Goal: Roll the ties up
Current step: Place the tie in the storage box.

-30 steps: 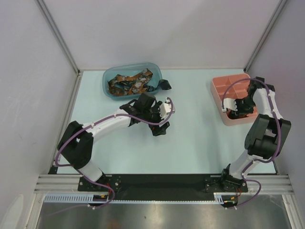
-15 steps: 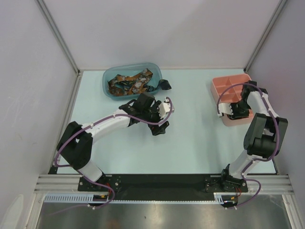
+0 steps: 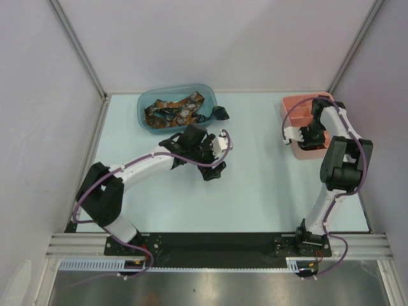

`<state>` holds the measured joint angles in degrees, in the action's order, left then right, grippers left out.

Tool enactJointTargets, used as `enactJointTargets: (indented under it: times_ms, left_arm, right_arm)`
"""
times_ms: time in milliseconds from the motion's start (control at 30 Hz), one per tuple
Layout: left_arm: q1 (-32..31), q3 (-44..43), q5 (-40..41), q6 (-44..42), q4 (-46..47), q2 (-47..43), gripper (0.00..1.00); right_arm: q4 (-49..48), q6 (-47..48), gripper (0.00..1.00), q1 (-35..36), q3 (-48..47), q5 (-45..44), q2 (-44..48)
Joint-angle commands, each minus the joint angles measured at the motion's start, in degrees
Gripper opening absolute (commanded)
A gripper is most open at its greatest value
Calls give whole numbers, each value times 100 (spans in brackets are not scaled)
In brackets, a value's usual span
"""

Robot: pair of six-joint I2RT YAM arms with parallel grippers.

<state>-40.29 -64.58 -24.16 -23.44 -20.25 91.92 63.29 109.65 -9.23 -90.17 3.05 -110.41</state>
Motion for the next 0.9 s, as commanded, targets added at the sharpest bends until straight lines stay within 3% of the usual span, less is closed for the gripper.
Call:
enactJointTargets:
  times_ms: [0, 200, 567, 767, 867]
  left_arm:
    - [57, -108, 17, 15, 48, -297, 100]
    - [57, -117, 8, -2, 12, -332, 99]
    - [57, -152, -18, -46, 12, -394, 99]
    - [65, -143, 25, -20, 30, -412, 99]
    - [127, -99, -44, 85, -5, -499, 99]
  right_arm:
    - [166, -522, 18, 97, -483, 29, -297]
    - [334, -515, 43, 97, -713, 29, -183]
    - [623, -93, 58, 27, -976, 169, 336]
    - [825, -110, 61, 18, -1257, 222, 468]
    - [966, -224, 70, 1, -1617, 441, 616]
